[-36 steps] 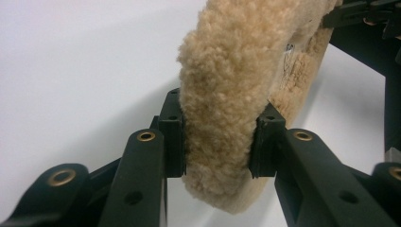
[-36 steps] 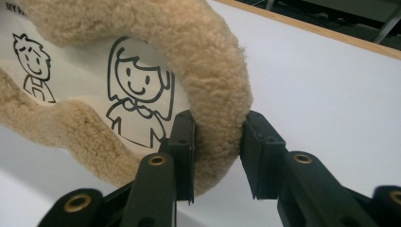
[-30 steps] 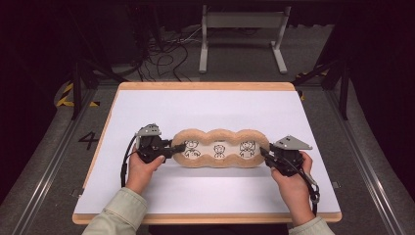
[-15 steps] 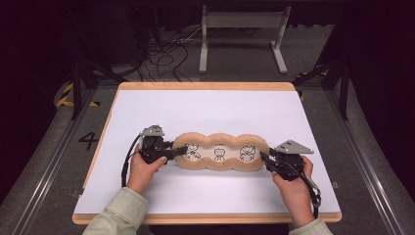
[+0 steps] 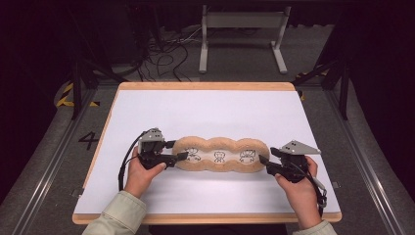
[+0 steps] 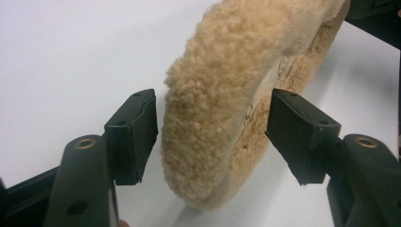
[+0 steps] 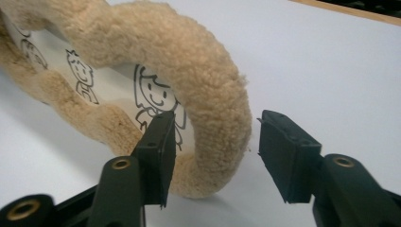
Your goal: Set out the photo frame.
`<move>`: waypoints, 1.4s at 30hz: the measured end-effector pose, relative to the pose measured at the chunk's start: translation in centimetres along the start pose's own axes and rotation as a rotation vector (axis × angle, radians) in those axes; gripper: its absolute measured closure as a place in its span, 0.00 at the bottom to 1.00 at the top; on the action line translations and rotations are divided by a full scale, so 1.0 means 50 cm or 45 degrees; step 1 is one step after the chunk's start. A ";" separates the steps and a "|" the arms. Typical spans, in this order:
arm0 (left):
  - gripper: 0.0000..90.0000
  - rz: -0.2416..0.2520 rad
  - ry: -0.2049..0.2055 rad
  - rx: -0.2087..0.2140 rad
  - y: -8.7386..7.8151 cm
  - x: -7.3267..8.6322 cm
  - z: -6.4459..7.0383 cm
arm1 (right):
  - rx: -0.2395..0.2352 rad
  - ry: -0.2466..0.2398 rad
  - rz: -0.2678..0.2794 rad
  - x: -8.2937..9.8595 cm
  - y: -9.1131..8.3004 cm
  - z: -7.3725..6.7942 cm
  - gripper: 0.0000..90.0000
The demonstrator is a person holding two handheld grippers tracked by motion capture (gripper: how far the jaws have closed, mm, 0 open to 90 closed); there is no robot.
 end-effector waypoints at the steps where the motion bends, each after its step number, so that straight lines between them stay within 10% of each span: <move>1: 0.37 0.010 0.005 -0.007 -0.005 0.000 0.003 | -0.014 -0.006 0.006 -0.001 -0.002 0.003 0.51; 12: 0.26 0.066 0.018 -0.132 -0.068 0.023 0.029 | -0.132 -0.027 0.176 -0.012 -0.036 0.049 0.42; 37: 0.24 0.055 -0.045 -0.320 -0.163 0.109 0.015 | -0.190 -0.014 0.163 0.028 -0.038 0.150 0.32; 42: 0.25 0.065 -0.128 -0.318 -0.168 0.134 0.003 | -0.203 0.024 0.155 0.051 -0.023 0.176 0.31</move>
Point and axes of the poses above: each handheld gripper's, and its own axes: y roughly forward along the jaws, x roughly out of its underside, z roughly to its right, the point moved 1 cm from there along y, roughly forward along the jaws, and after that the axes turned 10 degrees about x, right-handed, at the moved point
